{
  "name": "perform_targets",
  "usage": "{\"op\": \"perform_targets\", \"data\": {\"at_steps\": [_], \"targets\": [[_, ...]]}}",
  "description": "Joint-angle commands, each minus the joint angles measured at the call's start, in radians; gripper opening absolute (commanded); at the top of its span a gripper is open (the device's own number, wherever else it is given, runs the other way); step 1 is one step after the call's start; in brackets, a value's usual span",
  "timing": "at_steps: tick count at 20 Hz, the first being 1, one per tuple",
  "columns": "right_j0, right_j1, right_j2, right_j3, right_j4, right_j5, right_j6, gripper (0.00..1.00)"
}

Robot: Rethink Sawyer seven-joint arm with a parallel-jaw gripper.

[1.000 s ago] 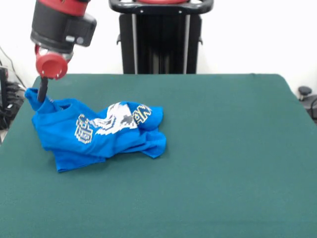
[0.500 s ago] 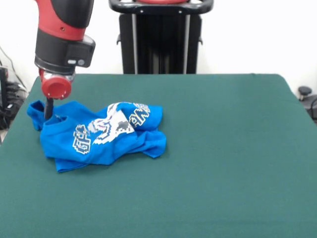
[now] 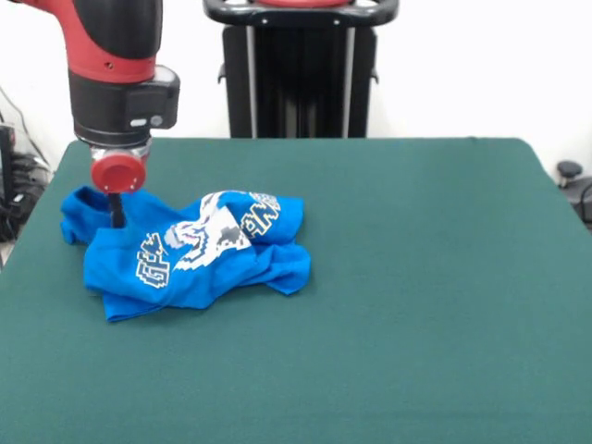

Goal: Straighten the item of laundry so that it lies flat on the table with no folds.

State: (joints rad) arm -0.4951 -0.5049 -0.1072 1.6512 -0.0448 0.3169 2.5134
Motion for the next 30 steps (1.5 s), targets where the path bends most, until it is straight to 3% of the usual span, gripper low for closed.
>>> {"op": "perform_targets", "data": {"at_steps": [1,6,9,23,28,30], "targets": [[0.07,-0.008,0.109,-0.062,0.056,0.218,0.03,1.0],[0.172,-0.038,0.005,-0.106,0.085,0.388,0.155,1.0],[0.209,-0.033,-0.025,-0.117,0.101,0.399,0.199,1.0],[0.282,0.025,-0.073,-0.093,0.195,0.281,0.233,1.0],[0.256,0.084,-0.022,-0.061,0.221,0.09,0.213,1.0],[0.235,0.082,0.016,-0.037,0.239,0.069,0.191,1.0]]}}
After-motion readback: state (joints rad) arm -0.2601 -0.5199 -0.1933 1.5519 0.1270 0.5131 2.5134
